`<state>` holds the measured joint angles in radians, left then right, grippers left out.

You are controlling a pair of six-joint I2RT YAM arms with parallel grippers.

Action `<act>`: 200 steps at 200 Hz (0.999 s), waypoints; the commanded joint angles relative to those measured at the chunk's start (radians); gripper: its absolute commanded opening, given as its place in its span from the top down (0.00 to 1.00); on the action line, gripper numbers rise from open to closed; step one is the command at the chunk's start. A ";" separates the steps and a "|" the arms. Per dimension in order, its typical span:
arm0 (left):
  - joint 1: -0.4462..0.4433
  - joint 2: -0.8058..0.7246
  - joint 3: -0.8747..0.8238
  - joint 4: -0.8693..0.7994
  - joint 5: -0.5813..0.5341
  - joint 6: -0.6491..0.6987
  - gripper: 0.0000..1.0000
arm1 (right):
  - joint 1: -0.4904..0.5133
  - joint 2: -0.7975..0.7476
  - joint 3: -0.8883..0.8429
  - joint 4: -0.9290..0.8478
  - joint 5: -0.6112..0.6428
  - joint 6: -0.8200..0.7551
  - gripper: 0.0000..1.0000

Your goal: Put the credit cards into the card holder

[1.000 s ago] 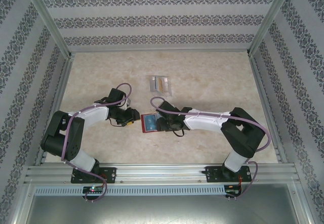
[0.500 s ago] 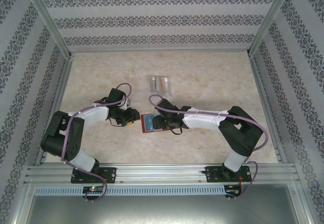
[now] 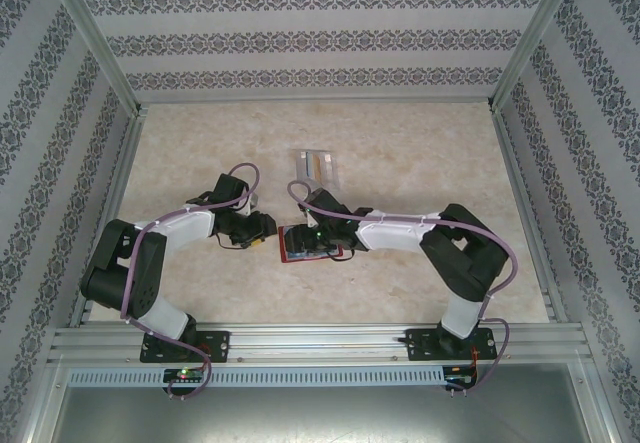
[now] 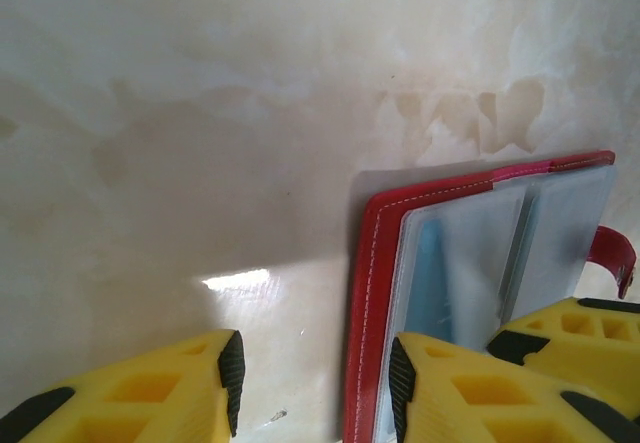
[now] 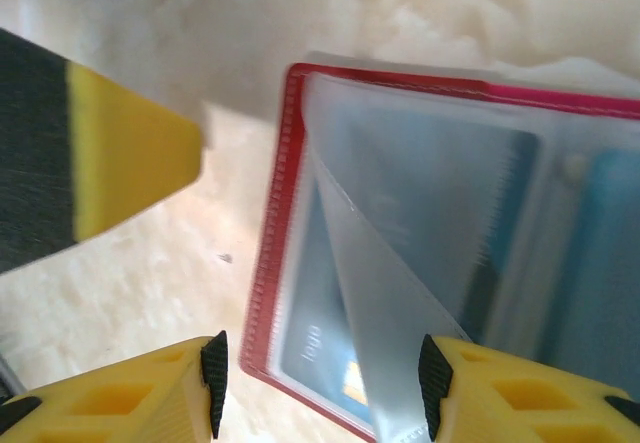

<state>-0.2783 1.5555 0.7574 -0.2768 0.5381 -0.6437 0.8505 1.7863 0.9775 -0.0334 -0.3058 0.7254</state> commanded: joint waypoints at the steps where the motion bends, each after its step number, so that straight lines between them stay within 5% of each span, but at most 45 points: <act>1: 0.024 -0.039 0.001 0.001 -0.029 -0.032 0.54 | -0.004 0.035 0.038 0.065 -0.105 -0.029 0.45; 95: 0.073 -0.072 0.027 0.031 -0.027 -0.069 0.52 | 0.000 -0.085 0.058 0.207 -0.352 -0.046 0.48; 138: 0.053 -0.055 0.121 0.045 -0.039 -0.077 0.52 | -0.120 -0.267 0.044 0.089 -0.255 -0.152 0.47; 165: 0.022 -0.036 0.200 0.024 -0.052 -0.063 0.52 | -0.219 -0.348 0.047 -0.060 -0.057 -0.208 0.46; 200: -0.024 0.021 0.334 -0.022 -0.073 -0.038 0.52 | -0.346 -0.399 0.002 -0.058 -0.018 -0.192 0.44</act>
<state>-0.2737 1.5352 1.0077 -0.2657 0.4892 -0.7094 0.5575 1.4143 1.0119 -0.0311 -0.4129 0.5674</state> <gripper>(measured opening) 0.485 0.548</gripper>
